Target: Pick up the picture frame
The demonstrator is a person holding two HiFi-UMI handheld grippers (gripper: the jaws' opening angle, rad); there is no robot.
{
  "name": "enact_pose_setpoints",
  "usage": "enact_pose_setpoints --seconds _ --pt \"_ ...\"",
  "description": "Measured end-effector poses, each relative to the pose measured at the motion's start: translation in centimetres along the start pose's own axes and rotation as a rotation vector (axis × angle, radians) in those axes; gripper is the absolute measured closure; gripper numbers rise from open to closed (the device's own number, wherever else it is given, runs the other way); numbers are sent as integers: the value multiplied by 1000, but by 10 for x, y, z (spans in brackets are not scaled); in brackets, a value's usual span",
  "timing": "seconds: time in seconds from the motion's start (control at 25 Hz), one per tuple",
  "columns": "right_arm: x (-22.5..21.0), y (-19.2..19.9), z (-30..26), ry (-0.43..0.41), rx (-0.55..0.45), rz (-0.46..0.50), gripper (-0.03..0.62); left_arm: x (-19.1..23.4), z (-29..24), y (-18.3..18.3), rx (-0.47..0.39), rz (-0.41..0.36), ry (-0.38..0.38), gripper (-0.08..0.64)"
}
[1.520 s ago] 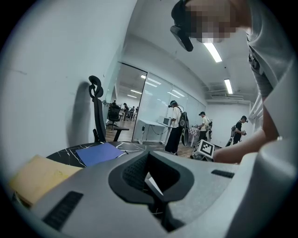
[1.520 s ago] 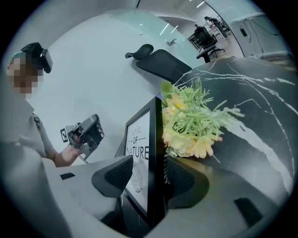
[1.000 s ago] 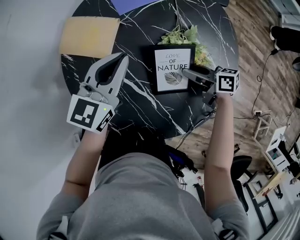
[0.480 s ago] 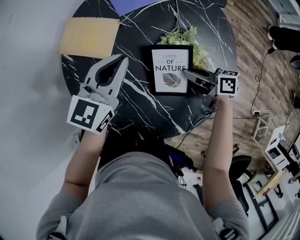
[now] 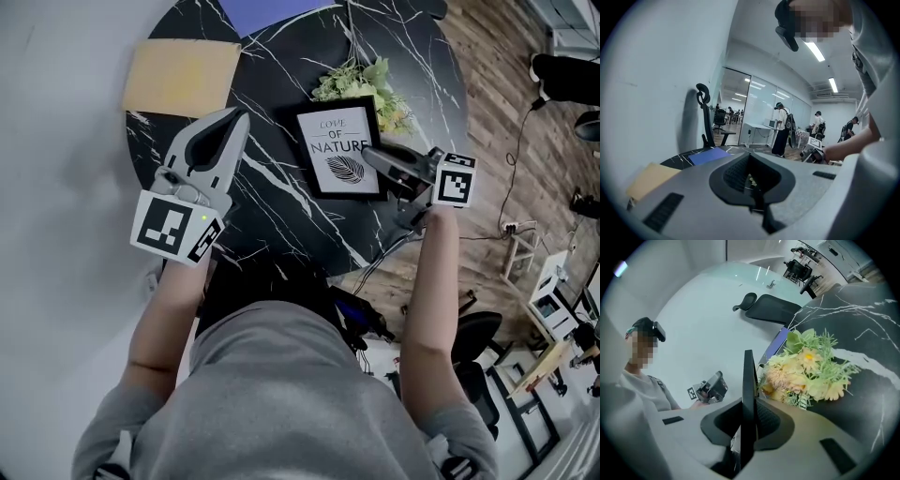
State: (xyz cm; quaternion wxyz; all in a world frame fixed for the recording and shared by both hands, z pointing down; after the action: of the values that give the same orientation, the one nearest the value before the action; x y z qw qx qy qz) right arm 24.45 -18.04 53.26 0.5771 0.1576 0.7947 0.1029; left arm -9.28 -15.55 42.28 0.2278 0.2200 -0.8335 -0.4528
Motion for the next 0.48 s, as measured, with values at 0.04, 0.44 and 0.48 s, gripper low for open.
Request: enact_pose_setpoints --seconds 0.04,0.44,0.48 --pt "1 0 0 -8 -10 -3 518 0 1 0 -1 0 0 552" --pt "24 -3 9 -150 -206 -22 520 5 17 -10 -32 1 -27 552" --pt "28 -6 10 -154 -209 -12 520 6 19 -12 -35 -3 -33 554"
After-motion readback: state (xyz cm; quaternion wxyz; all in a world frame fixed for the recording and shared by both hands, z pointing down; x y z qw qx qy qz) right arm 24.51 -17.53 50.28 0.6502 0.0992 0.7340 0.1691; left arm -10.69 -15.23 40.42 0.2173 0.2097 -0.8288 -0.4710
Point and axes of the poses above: the fingertips, and each gripper's own axes: z backward along the fingers, x to its left, y out of its underside, the point moved 10 cm from there along z, backward along the fingers, and after that the axes turned 12 degrees about x, right-handed, at the moved point
